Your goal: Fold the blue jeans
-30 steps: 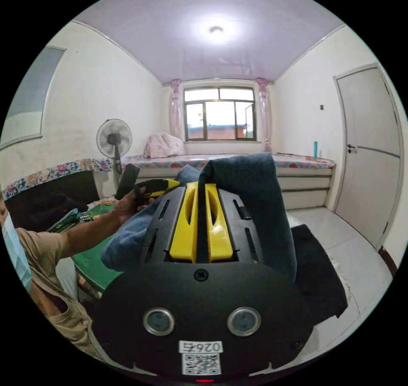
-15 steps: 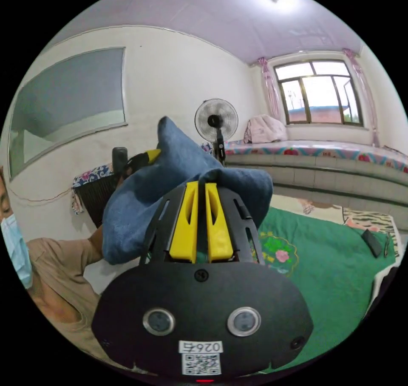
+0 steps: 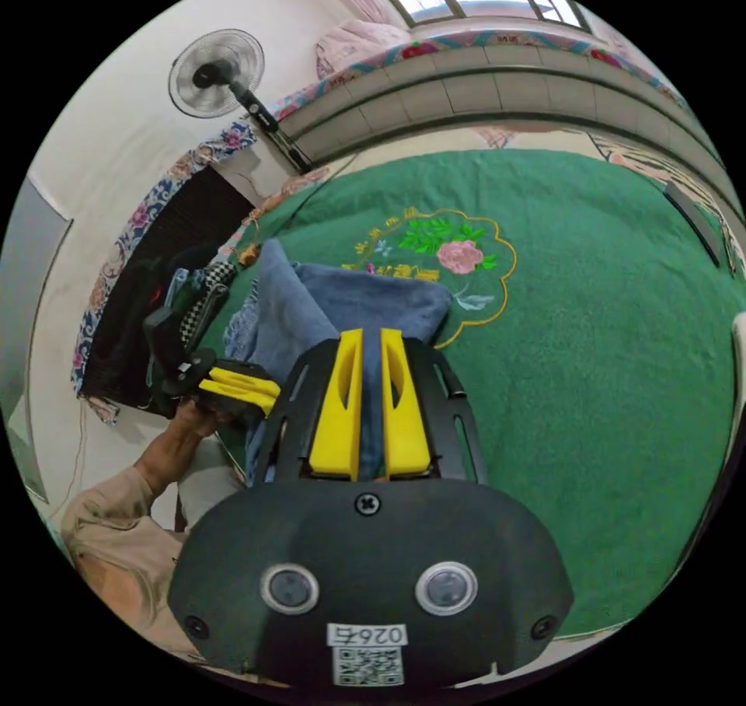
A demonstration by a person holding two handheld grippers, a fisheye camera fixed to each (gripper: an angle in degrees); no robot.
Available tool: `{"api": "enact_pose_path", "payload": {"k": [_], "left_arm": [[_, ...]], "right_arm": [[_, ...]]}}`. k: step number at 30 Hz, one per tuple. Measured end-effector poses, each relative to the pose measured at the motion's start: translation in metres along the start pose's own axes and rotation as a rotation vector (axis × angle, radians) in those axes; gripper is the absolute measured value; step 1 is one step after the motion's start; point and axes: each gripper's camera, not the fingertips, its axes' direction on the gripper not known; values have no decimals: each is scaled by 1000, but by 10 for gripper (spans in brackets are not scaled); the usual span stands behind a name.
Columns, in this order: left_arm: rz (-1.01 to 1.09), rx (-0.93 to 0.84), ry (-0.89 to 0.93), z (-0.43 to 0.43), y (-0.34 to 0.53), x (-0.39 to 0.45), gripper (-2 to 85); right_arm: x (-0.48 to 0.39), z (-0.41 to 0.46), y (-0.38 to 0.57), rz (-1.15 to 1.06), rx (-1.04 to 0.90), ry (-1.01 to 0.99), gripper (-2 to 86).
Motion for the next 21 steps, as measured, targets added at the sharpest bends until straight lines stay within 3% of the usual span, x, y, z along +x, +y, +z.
{"api": "enact_pose_path", "payload": {"k": [4,7,12,15,18,20,21], "left_arm": [[-33,16,45,-25,-4,4,0],[-41,-5,73,-39,-12,6,5],[-9,-11,52,-65,-22,23,39],[105,-26,19,-89,-28,46,20],[320,-154,65,-134,-36,76,0],[390,-85,-5,-183,-31,89,-1],[391,52,-118,-219,-22,91,0]], "right_arm": [[-11,4,0,-115,145,-22,7],[-20,18,6,-176,235,-71,65],[-39,79,0,-224,171,-177,123],[-54,116,-3,-275,100,-52,141],[-65,139,-3,-322,70,55,149],[-69,143,-1,-343,86,81,146],[-69,143,-1,-344,98,85,145]]}}
